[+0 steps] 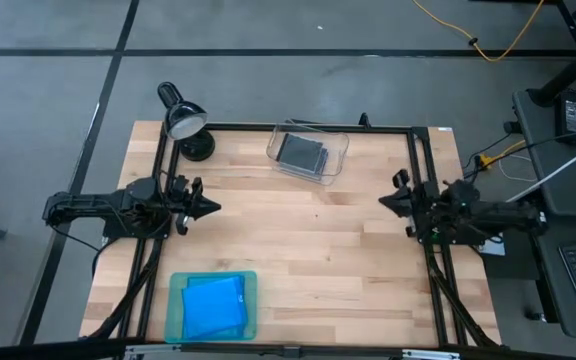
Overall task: Pick & place jewel cases by type
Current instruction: Return to Home Position
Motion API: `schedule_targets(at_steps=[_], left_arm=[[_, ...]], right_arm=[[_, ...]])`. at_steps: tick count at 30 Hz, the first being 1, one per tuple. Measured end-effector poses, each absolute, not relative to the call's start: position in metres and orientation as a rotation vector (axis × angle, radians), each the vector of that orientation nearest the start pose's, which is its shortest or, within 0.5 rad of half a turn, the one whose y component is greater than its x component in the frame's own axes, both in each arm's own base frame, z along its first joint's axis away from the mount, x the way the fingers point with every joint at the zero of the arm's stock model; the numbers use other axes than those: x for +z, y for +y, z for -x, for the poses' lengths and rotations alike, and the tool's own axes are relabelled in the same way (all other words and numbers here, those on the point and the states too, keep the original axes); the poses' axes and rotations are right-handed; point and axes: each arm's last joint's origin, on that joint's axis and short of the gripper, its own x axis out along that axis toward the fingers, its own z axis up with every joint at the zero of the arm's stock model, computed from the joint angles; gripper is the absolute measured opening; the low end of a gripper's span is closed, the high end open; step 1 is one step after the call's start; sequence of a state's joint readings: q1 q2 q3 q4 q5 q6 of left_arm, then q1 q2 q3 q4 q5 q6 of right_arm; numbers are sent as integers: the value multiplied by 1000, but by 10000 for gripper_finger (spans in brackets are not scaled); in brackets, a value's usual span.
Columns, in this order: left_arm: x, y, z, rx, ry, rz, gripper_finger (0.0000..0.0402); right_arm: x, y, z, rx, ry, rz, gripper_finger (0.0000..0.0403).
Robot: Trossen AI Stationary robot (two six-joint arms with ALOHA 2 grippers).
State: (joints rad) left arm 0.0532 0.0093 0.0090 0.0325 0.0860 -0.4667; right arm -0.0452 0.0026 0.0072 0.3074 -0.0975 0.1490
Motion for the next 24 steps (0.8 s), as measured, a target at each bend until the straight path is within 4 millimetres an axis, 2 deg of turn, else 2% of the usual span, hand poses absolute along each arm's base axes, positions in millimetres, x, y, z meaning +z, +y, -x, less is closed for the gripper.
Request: schedule_targets(at_steps=[3, 5, 11, 20, 24], left_arm=[[169, 3, -98, -39, -24, 465, 3], [169, 3, -98, -40, -23, 465, 3], [169, 3, -98, -36, -20, 465, 3], [168, 3, -98, -34, -19, 465, 3], [168, 3, -98, -33, -19, 465, 3]], right_arm=[[179, 0, -96, 78, -138, -148, 7], [168, -1, -98, 8, -32, -188, 7], [169, -2, -97, -49, -38, -135, 7], [168, -2, -97, -35, -32, -19, 7], [168, -2, -97, -35, -32, -24, 9]])
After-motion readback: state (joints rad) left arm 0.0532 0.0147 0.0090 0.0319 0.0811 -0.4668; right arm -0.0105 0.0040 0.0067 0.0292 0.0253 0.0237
